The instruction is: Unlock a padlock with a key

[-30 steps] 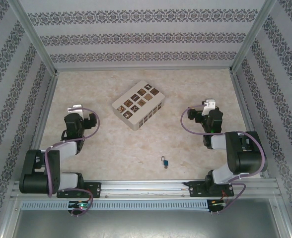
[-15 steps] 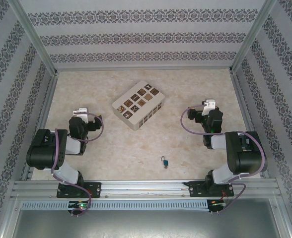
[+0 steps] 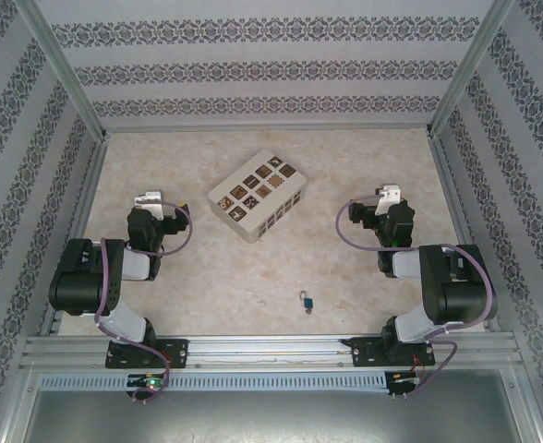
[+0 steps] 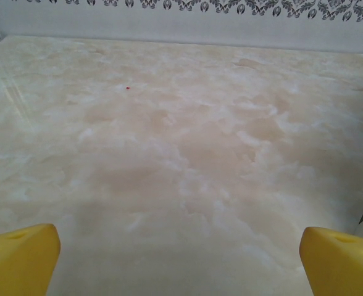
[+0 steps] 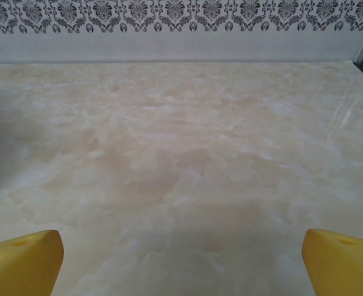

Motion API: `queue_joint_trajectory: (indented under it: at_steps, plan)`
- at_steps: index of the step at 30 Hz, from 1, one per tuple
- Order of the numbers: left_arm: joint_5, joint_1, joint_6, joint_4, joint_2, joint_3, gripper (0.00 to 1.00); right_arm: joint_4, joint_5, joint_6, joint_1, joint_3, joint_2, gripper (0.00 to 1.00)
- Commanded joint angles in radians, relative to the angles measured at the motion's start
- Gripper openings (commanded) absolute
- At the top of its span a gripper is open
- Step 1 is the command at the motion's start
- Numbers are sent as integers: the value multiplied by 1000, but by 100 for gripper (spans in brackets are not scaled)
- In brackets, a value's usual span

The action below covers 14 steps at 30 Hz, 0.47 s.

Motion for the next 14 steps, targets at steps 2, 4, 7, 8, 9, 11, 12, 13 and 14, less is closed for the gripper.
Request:
queue_joint_trajectory:
  at_steps: [2,4,7,8,9,11,12,13,14]
  plan:
    - [-3,-1,17,5,-7,0,99,4,8,14,0,12,4,98]
    - [-1,-1,19,0,-7,2,99,4,8,13,0,12,5,98]
    - [-1,-1,19,-1,-7,2,99,3,9,11,0,13,4,98]
    - [0,-1,19,-1,-7,2,99,3,9,12,0,13,5,98]
    - [-1,-1,18,-1,-7,2,99,1,9,11,1,13,4,98]
    - [-2,-1,19,-1,-8,2,99,1,9,11,1,13,4,98]
    - [-1,-1,18,-1,-7,3,99,1,9,12,2,13,4,98]
    - [-1,-1,19,-1,-8,2,99,1,9,12,0,13,4,98]
    - [-1,-1,18,0,-8,3,99,3,9,12,1,12,4,98]
